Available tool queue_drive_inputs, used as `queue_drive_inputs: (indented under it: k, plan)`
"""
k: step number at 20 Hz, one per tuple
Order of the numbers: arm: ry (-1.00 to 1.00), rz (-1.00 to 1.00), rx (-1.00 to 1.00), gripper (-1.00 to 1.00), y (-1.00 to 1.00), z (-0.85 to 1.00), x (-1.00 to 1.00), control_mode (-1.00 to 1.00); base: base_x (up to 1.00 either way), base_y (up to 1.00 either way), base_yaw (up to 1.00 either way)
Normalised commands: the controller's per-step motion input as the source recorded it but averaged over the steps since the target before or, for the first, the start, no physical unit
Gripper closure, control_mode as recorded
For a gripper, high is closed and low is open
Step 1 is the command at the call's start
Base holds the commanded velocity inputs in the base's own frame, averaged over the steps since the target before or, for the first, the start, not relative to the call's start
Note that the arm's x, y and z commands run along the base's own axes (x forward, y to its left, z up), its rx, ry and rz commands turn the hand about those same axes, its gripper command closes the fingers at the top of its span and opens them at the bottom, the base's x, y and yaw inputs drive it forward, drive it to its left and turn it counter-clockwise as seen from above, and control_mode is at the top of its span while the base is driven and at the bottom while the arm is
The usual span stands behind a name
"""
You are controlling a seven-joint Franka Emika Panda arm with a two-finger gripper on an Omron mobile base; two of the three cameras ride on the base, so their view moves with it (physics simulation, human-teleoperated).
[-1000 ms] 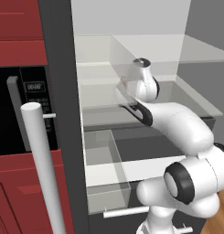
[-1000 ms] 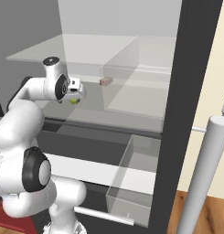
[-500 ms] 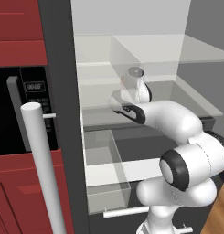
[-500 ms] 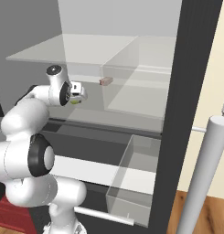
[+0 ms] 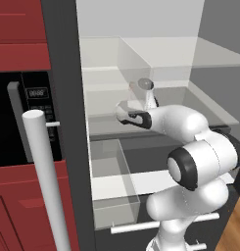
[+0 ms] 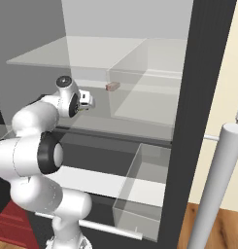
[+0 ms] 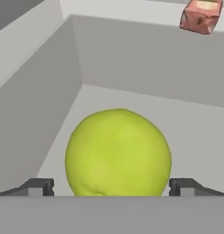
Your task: Pick the tangerine and pear from the fridge and place them on the plate next to the blender to make a fruit smoothie.
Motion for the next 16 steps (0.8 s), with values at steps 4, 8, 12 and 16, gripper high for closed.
queue_drive_inputs:
  k: [4, 8, 12, 16]
  plan:
    - [0.00, -0.01, 0.00, -1.00, 0.01, -0.02, 0.37, -1.00, 0.00, 0.00, 0.00]
    - [0.00, -0.01, 0.00, -1.00, 0.03, -0.08, 0.34, -1.00, 0.00, 0.00, 0.00]
    - [0.00, -0.01, 0.00, 1.00, 0.00, -0.31, 0.09, -1.00, 0.00, 0.00, 0.00]
    - [-0.03, 0.00, 0.00, 1.00, 0.00, -0.32, 0.00, -1.00, 0.00, 0.00, 0.00]
